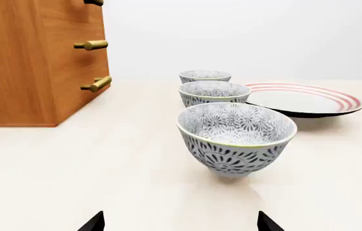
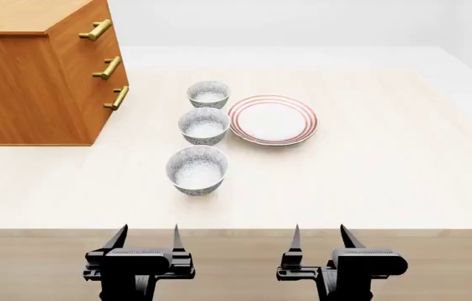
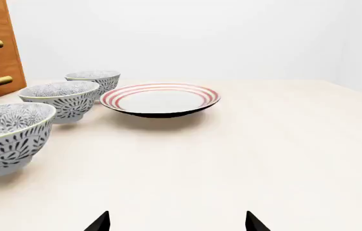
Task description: Stack the bowl in the middle on the bowl at the back.
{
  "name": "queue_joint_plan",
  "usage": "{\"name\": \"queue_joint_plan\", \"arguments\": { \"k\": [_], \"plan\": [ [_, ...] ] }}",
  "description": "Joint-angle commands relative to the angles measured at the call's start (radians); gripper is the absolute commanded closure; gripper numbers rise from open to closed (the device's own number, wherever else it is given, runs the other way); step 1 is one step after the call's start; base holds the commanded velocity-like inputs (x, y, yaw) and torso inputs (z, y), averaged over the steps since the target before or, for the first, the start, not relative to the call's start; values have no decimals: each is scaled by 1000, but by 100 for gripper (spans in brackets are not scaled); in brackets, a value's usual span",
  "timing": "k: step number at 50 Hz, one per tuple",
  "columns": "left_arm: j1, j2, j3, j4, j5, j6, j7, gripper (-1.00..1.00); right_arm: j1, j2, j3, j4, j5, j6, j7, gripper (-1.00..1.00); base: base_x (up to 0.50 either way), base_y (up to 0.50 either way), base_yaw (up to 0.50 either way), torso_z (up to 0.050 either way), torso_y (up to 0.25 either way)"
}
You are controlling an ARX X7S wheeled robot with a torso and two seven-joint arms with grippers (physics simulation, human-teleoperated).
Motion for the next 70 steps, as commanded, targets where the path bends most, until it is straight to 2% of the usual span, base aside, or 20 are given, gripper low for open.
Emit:
{"name": "queue_joint_plan", "arguments": {
  "k": [1, 14, 29, 37, 56, 70],
  "plan": [
    [-5, -17, 17, -2, -15, -13, -17, -100, -4, 18, -24, 2, 15, -10, 11, -100, 0, 0, 0, 0, 0],
    [-22, -54, 38, 22, -54, -73, -57, -100, 5, 65, -85, 35, 6, -16, 28, -100, 0, 15, 0, 0, 0],
    [-25, -79, 78, 14, -66, -62, -68, -100, 14, 84, -112, 41, 1, -11, 54, -100, 0, 500, 0, 0, 0],
    [-29, -95, 107, 31, -76, -72, -54, -100, 9, 100, -104, -4, 20, 23, 64, -100, 13, 0, 0, 0, 0],
    [-108, -135, 146, 227, -109, -278, -52, -100, 44, 146, -125, -169, -1, 185, 86, -100, 440, -252, 0, 0, 0],
    [-139, -144, 146, 211, -128, -289, -61, -100, 45, 177, -151, -196, -76, 231, 132, -100, 498, 82, 0, 0, 0]
  ]
}}
